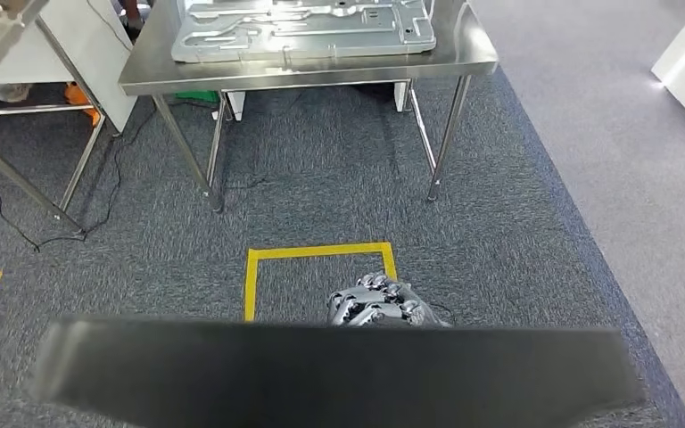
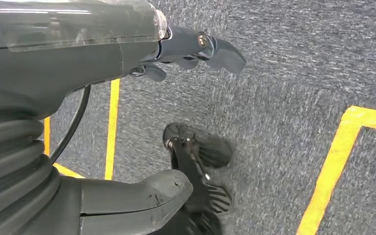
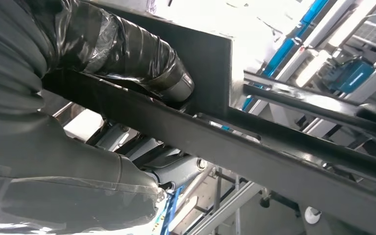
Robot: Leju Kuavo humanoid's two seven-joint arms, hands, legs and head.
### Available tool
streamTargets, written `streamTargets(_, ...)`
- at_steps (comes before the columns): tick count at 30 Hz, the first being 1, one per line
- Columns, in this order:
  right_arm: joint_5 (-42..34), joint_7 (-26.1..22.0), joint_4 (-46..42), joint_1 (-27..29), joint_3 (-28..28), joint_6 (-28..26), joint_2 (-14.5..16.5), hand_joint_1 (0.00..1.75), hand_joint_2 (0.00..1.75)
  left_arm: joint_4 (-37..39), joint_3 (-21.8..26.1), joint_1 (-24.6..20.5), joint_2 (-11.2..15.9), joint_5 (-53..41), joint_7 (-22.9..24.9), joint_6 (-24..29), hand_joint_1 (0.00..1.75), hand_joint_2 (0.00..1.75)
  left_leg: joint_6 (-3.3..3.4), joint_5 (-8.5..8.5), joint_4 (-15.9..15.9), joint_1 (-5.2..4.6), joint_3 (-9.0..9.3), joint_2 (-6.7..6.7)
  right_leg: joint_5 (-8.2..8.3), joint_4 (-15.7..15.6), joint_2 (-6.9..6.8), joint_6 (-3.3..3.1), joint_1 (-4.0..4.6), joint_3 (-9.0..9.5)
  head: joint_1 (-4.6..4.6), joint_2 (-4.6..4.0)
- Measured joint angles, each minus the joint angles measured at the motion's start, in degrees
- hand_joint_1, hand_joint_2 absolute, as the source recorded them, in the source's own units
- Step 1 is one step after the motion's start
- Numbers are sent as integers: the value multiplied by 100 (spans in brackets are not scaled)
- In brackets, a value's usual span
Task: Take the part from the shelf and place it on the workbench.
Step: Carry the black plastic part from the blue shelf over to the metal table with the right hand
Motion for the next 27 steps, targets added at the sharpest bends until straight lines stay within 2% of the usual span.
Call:
streamTargets(1,4,-1,1,5,0,-1,1,175,175,0,0,13,-1,1,3,0,0,175,-11,-53,339,1,-256,0,-44,0,8,-2,3,52,1,0)
streamTargets(2,8,-2,1,8,0,-3,1,175,175,0,0,27,-1,1,5,0,0,175,-11,12,500,2,-438,0,-95,1,20,-1,6,113,1,0)
streamTargets(3,10,-3,1,10,0,-4,2,175,175,0,0,37,-2,1,8,1,0,175,-1,207,431,1,-509,-1,-150,1,34,5,9,187,1,0)
streamTargets(5,13,-3,1,10,0,-5,4,175,175,1,0,48,5,2,7,2,0,175,59,791,-223,-12,-367,-15,-270,-4,53,26,11,349,1,0)
streamTargets(6,14,-4,3,8,0,-5,6,175,175,3,1,53,11,2,5,2,0,175,97,1001,-536,-33,-267,-30,-320,-4,60,45,18,403,1,0)
streamTargets(7,19,-3,4,8,0,-7,8,175,175,6,1,52,17,2,3,2,0,175,138,1095,-776,-54,-181,-45,-354,-9,66,70,17,428,0,0)
streamTargets(9,31,-5,8,7,0,-13,10,175,175,12,3,44,23,2,-1,3,0,175,201,1045,-930,-90,-123,-63,-382,-39,74,129,13,424,-2,0)
streamTargets(12,45,-5,-2,1,0,-25,14,175,175,12,4,44,24,2,-3,4,0,175,283,980,-1091,-50,3,-60,-466,0,56,227,21,448,0,0)
streamTargets(13,48,-5,-6,-2,1,-30,15,175,175,12,4,44,22,2,-4,4,0,175,311,966,-1138,-30,62,-57,-560,206,46,254,26,357,1,0)
streamTargets(14,51,-4,-9,0,1,-35,14,175,175,13,4,43,19,2,-4,4,0,175,338,945,-1162,-24,111,-53,-689,545,37,272,17,168,1,0)
streamTargets(16,55,-2,-8,14,2,-46,10,175,175,13,4,38,18,2,-5,4,0,175,370,880,-1167,-24,181,-51,-904,1333,31,303,3,-361,1,0)
streamTargets(17,57,-1,-8,22,2,-49,9,175,175,13,4,39,17,2,-5,4,0,175,369,842,-1165,-25,224,-53,-881,1555,28,315,-7,-561,1,0)
streamTargets(18,57,-1,-8,26,2,-50,8,175,175,13,4,42,16,2,-5,4,0,175,361,800,-1162,-23,280,-57,-727,1559,24,322,-17,-655,2,0)
streamTargets(19,57,0,-8,25,2,-51,8,175,175,12,4,43,11,2,-4,4,0,175,346,753,-1158,-20,347,-62,-465,1335,18,323,-26,-630,2,0)
streamTargets(20,57,1,-8,25,2,-52,8,175,175,12,4,43,4,2,-4,4,0,175,325,700,-1152,-17,419,-66,-166,957,7,317,-33,-529,2,0)
streamTargets(21,58,2,-6,24,2,-53,8,175,175,12,4,42,-2,2,-4,4,0,175,298,647,-1145,-27,477,-70,49,605,-4,308,-24,-406,2,0)
streamTargets(22,58,2,-6,21,2,-55,8,175,175,13,4,38,-7,2,-3,4,0,175,266,600,-1135,-37,513,-73,161,323,-11,284,-18,-294,1,0)
streamTargets(23,58,2,-6,20,2,-56,9,175,175,13,4,34,-9,2,-2,4,0,175,235,567,-1134,-48,530,-72,180,170,-14,258,-8,-233,1,0)
streamTargets(27,60,1,-10,18,2,-58,12,175,175,11,4,10,-13,2,-2,4,0,175,119,458,-1089,-35,552,-44,100,70,16,124,-14,-147,-1,0)
